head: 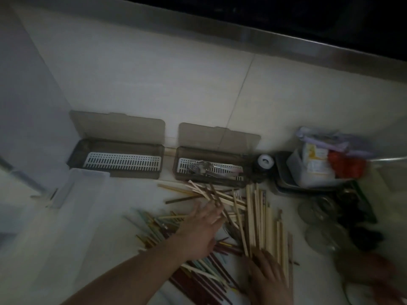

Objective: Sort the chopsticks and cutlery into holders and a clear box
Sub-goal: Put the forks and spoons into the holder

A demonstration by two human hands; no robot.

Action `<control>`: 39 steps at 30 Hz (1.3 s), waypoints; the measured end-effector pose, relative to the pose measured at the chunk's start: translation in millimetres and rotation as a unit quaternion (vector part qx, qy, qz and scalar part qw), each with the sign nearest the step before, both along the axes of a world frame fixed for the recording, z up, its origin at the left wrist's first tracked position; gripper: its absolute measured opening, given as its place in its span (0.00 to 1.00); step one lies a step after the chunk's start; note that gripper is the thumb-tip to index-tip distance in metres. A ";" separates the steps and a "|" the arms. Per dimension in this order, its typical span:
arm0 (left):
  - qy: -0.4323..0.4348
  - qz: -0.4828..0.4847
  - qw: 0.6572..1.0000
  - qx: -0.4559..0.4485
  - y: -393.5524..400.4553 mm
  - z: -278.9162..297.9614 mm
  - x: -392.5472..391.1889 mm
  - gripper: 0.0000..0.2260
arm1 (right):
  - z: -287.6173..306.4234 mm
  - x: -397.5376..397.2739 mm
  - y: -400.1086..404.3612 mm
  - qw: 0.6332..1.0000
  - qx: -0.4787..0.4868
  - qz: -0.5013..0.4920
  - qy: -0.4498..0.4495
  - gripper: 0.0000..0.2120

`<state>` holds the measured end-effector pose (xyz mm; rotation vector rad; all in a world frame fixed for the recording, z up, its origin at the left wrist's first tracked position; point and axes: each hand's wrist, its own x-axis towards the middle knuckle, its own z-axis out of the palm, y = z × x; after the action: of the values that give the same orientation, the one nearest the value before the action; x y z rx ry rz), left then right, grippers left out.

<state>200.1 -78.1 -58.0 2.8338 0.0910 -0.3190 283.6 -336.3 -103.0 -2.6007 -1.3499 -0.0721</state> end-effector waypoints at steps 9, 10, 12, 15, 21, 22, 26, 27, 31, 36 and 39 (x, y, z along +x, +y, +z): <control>0.052 -0.050 0.996 0.048 -26.6 4.9 33.4 0.33 | 15.2 4.8 31.8 0.989 -0.057 -0.107 0.079 0.21; 0.048 -0.048 0.996 0.049 -27.8 3.3 31.3 0.32 | 15.2 7.2 37.5 0.987 -0.070 -0.114 0.085 0.22; 0.034 -0.045 0.997 0.053 -28.6 -1.5 24.8 0.30 | 12.4 11.1 44.1 0.985 -0.085 -0.125 0.079 0.22; 0.027 -0.038 0.997 0.064 -26.7 -5.4 13.1 0.26 | 10.1 17.6 40.4 0.985 -0.084 -0.124 0.081 0.19; -0.030 -0.042 0.995 0.088 -15.7 -20.1 -14.0 0.20 | 10.4 49.8 12.5 0.983 -0.115 -0.121 0.076 0.23; -0.038 -0.042 0.994 0.090 -13.8 -23.6 -18.7 0.19 | 9.4 56.3 8.9 0.981 -0.130 -0.118 0.088 0.26; -0.047 -0.020 0.995 0.082 -7.7 -31.0 -34.9 0.20 | 17.4 69.7 9.2 0.979 -0.148 -0.118 0.078 0.26; -0.048 -0.014 0.995 0.086 -6.2 -32.2 -37.9 0.20 | 20.7 67.9 12.6 0.982 -0.136 -0.113 0.063 0.24; -0.047 -0.002 0.993 0.107 -3.5 -33.2 -42.1 0.20 | 27.6 51.8 25.1 0.995 -0.080 -0.065 -0.003 0.16; -0.058 0.010 0.991 0.118 1.4 -34.7 -49.7 0.19 | 18.6 47.6 22.4 0.985 -0.103 -0.139 0.008 0.13; -0.067 0.023 0.991 0.114 3.6 -37.9 -56.7 0.17 | 18.1 51.7 21.4 0.983 -0.110 -0.146 -0.002 0.09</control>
<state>143.4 -74.5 -95.9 3.0636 0.1757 -0.1138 335.3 -315.0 -84.9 -2.9674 -1.0185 0.0298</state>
